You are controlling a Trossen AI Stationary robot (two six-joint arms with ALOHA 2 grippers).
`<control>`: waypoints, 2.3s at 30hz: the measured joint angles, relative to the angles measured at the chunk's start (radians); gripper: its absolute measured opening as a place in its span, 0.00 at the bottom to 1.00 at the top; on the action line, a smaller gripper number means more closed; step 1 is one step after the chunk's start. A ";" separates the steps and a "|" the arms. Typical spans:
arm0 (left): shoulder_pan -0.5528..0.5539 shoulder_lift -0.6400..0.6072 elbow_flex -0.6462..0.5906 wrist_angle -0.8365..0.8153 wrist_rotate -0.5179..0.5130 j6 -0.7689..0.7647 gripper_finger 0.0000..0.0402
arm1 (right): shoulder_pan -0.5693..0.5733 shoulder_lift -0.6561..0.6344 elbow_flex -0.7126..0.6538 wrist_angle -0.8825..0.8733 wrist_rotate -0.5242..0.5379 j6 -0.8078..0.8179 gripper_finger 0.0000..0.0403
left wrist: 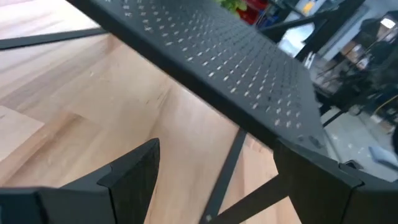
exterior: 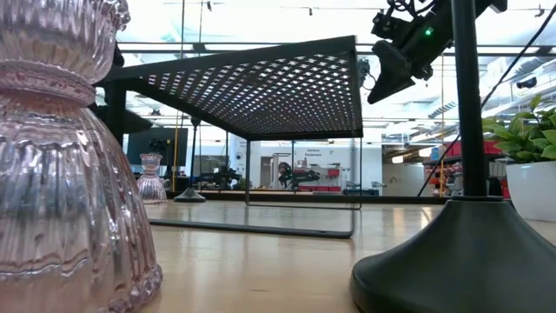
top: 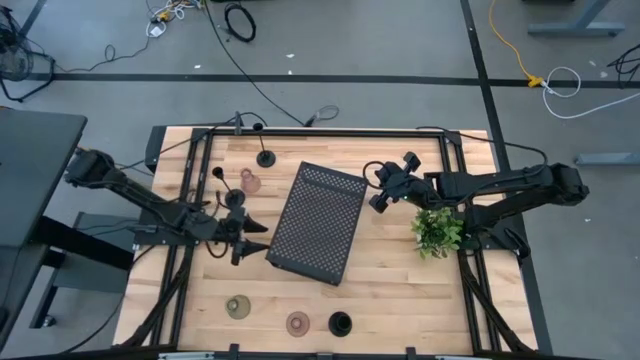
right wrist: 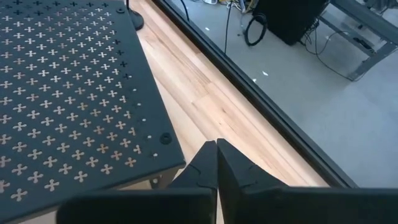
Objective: Pick & Place candle stick holders
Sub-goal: Move the shelf to the middle of the table, then put the middle left black candle holder on the shelf
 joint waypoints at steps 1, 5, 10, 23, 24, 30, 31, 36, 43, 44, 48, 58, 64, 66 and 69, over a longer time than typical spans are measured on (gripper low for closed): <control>-0.002 0.025 0.013 -0.001 -0.003 -0.002 0.78 | 0.000 0.000 0.000 0.000 0.000 0.000 0.00; -0.011 0.134 0.078 0.003 -0.005 -0.006 0.78 | 0.000 0.000 0.000 -0.001 0.000 -0.004 0.00; -0.011 0.280 0.176 -0.003 -0.012 -0.008 0.78 | 0.000 0.000 0.000 -0.002 0.001 -0.022 0.00; -0.009 0.526 0.382 -0.005 -0.002 0.084 0.78 | 0.001 0.000 0.000 -0.004 -0.005 -0.054 0.03; -0.009 0.527 0.390 -0.008 -0.007 0.102 0.78 | 0.001 -0.001 0.000 -0.005 -0.011 -0.055 0.03; -0.008 0.484 0.415 -0.040 -0.029 0.201 0.78 | 0.001 -0.009 0.000 -0.004 -0.027 -0.053 0.03; -0.008 0.468 0.415 -0.065 -0.046 0.202 0.78 | 0.001 -0.010 0.000 -0.006 -0.028 -0.052 0.03; -0.007 0.372 0.416 -0.241 -0.160 0.174 0.78 | 0.001 -0.011 0.000 -0.005 -0.028 -0.052 0.03; -0.004 0.244 0.416 -0.503 -0.455 0.071 0.78 | 0.001 -0.011 0.000 -0.003 -0.028 -0.052 0.03; -0.004 0.227 0.416 -0.526 -0.514 0.060 0.78 | 0.001 -0.011 0.000 -0.002 -0.028 -0.052 0.03; 0.001 0.176 0.416 -0.586 -0.740 0.050 0.78 | 0.001 -0.011 0.000 -0.001 -0.027 -0.052 0.03; 0.076 0.129 0.415 -0.640 -0.984 0.052 0.78 | 0.001 -0.011 0.000 0.000 -0.026 -0.053 0.03; 0.117 0.129 0.415 -0.662 -0.972 0.008 0.78 | 0.001 -0.011 0.000 0.000 -0.027 -0.053 0.03; 0.117 0.129 0.415 -0.703 -0.967 0.029 0.78 | 0.001 -0.011 0.000 0.000 -0.027 -0.055 0.03; 0.106 0.125 0.415 -0.751 -0.944 -0.053 0.78 | 0.001 -0.011 0.000 0.000 -0.027 -0.056 0.03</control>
